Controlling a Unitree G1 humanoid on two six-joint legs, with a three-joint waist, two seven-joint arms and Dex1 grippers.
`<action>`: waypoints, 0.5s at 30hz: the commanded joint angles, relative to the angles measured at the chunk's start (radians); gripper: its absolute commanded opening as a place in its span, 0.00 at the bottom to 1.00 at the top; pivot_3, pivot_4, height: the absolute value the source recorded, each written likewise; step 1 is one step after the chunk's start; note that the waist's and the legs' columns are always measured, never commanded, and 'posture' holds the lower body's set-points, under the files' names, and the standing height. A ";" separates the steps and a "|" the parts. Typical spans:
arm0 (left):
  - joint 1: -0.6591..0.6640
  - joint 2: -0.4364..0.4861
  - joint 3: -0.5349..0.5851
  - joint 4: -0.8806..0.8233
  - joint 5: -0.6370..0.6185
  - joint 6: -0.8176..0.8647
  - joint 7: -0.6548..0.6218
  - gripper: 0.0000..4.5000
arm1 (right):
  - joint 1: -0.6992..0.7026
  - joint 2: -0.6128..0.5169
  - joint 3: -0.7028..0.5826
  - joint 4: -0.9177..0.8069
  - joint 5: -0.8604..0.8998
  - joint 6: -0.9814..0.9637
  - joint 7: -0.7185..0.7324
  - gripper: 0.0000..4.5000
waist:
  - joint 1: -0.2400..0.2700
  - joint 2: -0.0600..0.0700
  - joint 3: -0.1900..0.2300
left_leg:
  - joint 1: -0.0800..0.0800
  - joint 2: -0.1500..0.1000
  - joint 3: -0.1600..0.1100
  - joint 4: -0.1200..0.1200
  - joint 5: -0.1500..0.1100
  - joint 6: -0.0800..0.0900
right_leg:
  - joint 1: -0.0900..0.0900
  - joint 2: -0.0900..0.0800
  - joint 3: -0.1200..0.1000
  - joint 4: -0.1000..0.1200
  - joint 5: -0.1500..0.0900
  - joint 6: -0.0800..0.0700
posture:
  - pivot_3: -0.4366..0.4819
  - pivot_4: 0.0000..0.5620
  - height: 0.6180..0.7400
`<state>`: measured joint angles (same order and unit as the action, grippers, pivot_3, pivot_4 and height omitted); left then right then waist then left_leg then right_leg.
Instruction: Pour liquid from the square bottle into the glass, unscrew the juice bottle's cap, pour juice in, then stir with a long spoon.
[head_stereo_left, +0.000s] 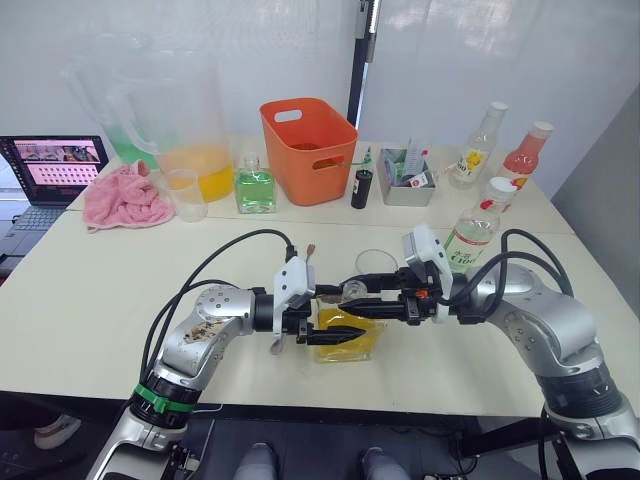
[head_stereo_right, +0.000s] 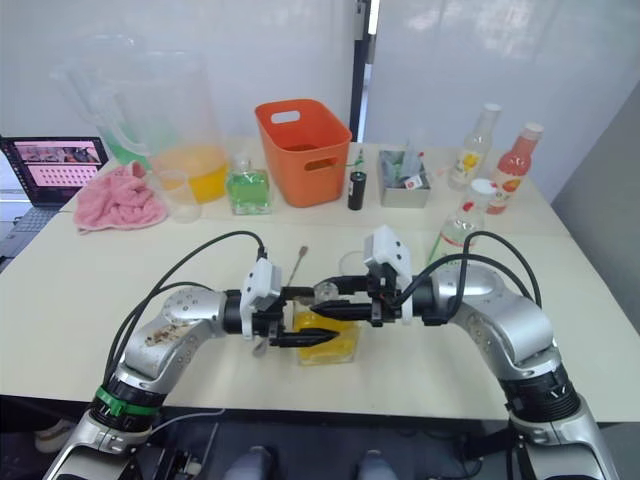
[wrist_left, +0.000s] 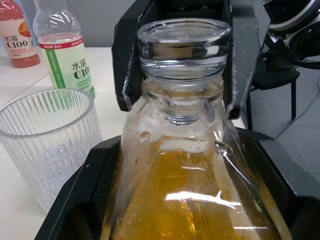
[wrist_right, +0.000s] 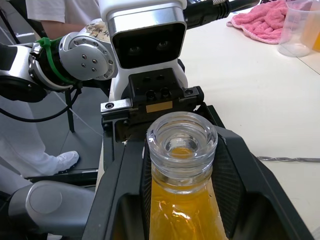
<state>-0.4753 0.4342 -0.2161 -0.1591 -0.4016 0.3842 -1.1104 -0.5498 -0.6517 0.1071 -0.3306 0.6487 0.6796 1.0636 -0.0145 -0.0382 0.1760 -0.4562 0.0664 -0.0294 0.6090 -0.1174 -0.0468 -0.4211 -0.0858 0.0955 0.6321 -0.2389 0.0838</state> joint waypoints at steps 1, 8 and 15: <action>-0.009 -0.002 -0.020 -0.030 -0.023 0.020 -0.017 0.62 | -0.018 0.018 -0.052 -0.037 0.053 -0.020 0.008 0.25 | 0.000 0.000 0.000 | 0.000 0.000 0.000 0.000 0.000 0.000 | 0.000 0.000 0.000 0.000 0.000 0.000 | 0.48 0.27 0.88; -0.009 0.001 -0.024 -0.035 -0.034 0.038 -0.017 0.62 | -0.030 0.032 -0.060 -0.052 0.052 -0.032 0.009 0.25 | 0.000 0.000 0.000 | 0.000 0.000 0.000 0.000 0.000 0.000 | 0.000 0.000 0.000 0.000 0.000 0.000 | 0.48 0.27 0.88; -0.005 0.006 -0.024 -0.045 -0.036 0.046 -0.018 0.62 | -0.035 0.020 -0.037 -0.068 0.016 -0.054 0.022 0.25 | 0.000 0.000 0.000 | 0.000 0.000 0.000 0.000 0.000 0.000 | 0.000 0.000 0.000 0.000 0.000 0.000 | 0.48 0.27 0.88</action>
<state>-0.4753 0.4439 -0.2144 -0.1710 -0.4229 0.4187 -1.1125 -0.5492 -0.6383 0.1043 -0.3310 0.6401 0.6740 1.0717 -0.0147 -0.0382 0.1761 -0.4563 0.0664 -0.0294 0.6089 -0.1174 -0.0468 -0.4215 -0.0857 0.0955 0.6322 -0.2389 0.0837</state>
